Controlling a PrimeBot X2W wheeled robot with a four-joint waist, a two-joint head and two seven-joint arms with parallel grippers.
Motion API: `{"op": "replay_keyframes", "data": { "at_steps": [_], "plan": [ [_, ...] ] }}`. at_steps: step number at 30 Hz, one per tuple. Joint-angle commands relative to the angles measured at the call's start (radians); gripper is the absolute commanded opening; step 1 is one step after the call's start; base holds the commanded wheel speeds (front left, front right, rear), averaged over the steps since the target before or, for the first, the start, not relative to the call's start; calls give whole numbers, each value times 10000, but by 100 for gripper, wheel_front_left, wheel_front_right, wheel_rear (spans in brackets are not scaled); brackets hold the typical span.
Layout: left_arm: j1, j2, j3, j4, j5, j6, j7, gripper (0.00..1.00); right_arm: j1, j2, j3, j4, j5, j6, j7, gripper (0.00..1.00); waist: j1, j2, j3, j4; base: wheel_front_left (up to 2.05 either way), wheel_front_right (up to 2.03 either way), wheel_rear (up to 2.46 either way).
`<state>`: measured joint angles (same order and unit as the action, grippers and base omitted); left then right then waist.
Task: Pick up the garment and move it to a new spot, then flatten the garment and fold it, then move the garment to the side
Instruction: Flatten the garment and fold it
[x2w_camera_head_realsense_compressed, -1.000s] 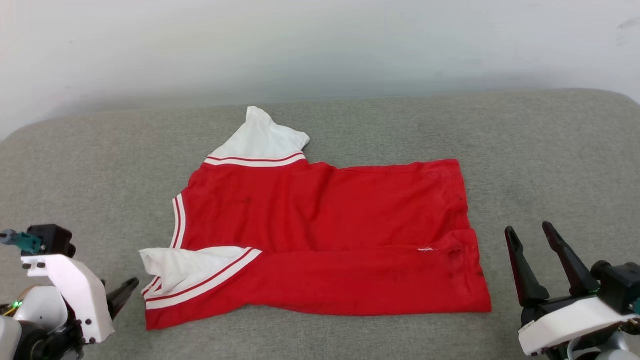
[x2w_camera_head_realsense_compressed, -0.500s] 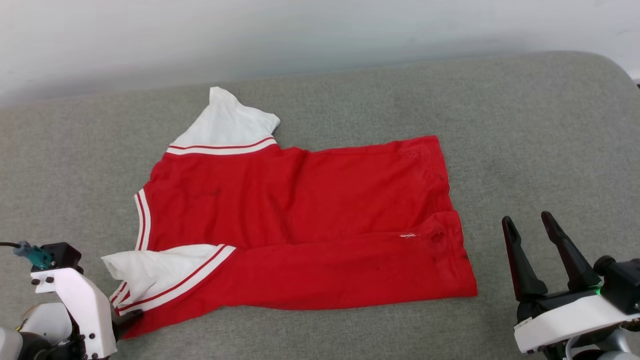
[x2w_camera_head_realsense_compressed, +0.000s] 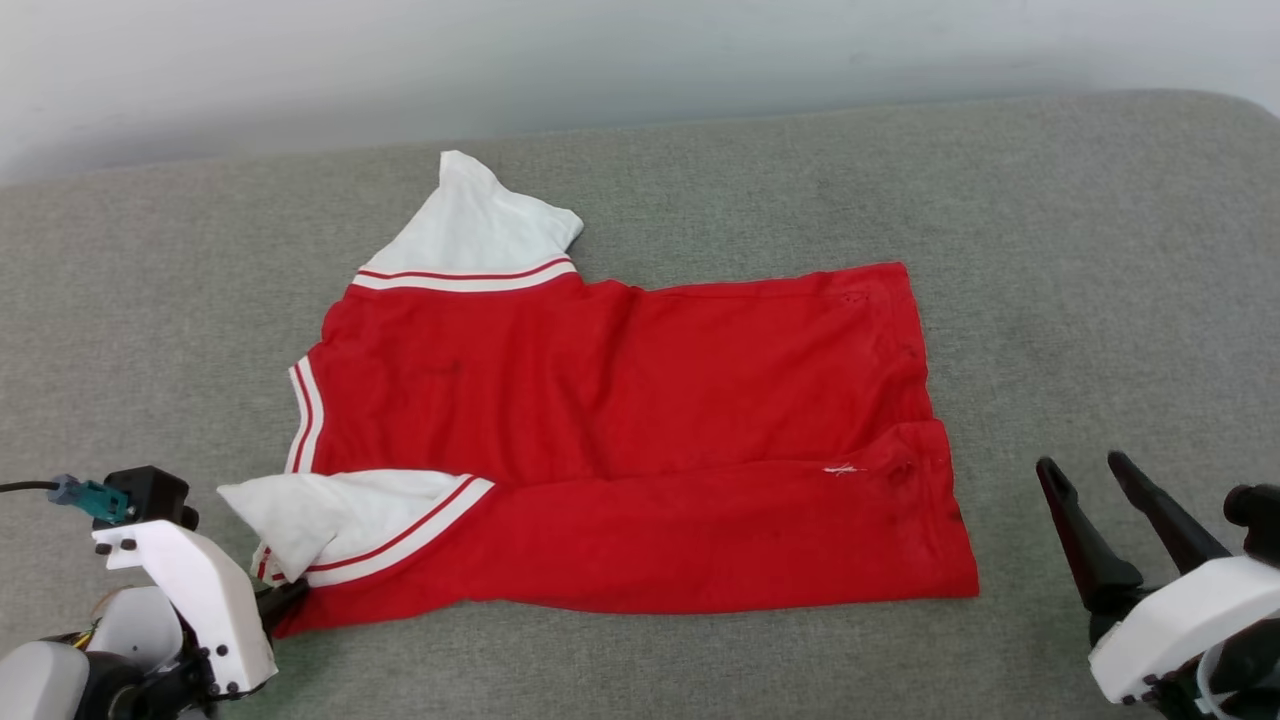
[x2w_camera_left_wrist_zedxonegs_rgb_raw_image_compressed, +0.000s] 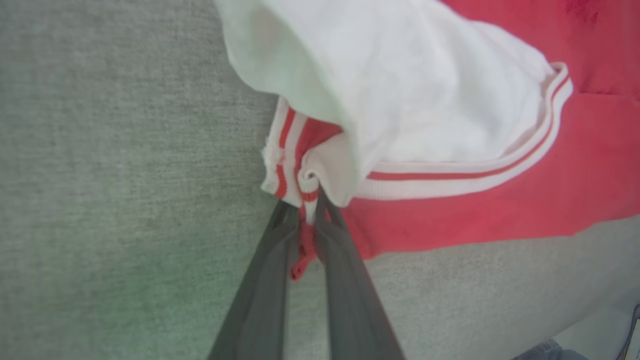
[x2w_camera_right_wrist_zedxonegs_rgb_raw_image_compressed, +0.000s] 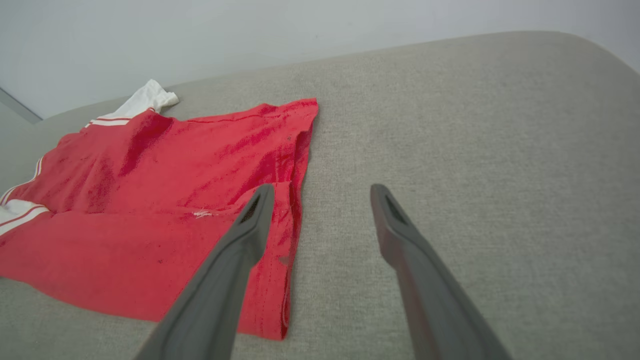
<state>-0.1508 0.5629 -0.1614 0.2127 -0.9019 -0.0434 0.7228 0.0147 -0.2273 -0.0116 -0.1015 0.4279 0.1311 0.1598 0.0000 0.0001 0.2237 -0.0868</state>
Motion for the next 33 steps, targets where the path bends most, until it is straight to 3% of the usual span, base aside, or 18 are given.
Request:
{"op": "replay_keyframes", "data": {
  "at_steps": [1, 6, 10, 15, 17, 18, 19, 20, 33],
  "plan": [
    [65, -227, -187, 4, 64, -14, -104, 0, -8, -260, -62, 10, 268, -8, 679, 100, 0, -1, -117, 132, 0, 0, 0],
    [110, 12, 131, -818, 198, 165, -486, 0, -219, -884, -173, 137, 1031, -6, 3416, 100, 0, -1, -175, 332, 0, 0, 0],
    [185, 51, 209, -1656, 354, 353, -626, 0, -493, -1024, -93, 296, 1549, -6, 5372, 100, 0, -1, -28, 563, 0, 0, 0],
    [218, 37, 174, -2507, 542, 602, -698, 0, -1002, -747, 295, 718, 1723, -6, 6421, 100, 0, -1, 238, 874, 0, 0, 0],
    [202, -20, 74, -2971, 657, 714, -737, 0, -1524, -492, 735, 1817, 1851, -8, 6538, 100, 0, -1, 491, 1096, 0, 0, 0],
    [246, -39, 33, -3063, 712, 766, -760, 0, -1574, -369, 1000, 2316, 1957, -8, 6615, 89, 0, -1, 510, 1143, 0, 0, 0],
    [271, -55, 8, -3099, 727, 777, -769, 0, -1552, -313, 1129, 2503, 1993, -8, 6650, 38, 0, -1, 513, 1162, 0, 0, 0],
    [314, -78, -25, -3166, 723, 783, -774, 0, -1549, -254, 1409, 2767, 2173, -6, 6696, 0, 0, -1, 534, 1193, 0, 0, 0],
    [814, -92, -17, -3441, 764, 823, -1057, 0, -1752, -1148, 1654, 2163, 2461, -6, 5778, 0, 0, -1, -329, 1117, 0, 0, 0]
  ]
}}
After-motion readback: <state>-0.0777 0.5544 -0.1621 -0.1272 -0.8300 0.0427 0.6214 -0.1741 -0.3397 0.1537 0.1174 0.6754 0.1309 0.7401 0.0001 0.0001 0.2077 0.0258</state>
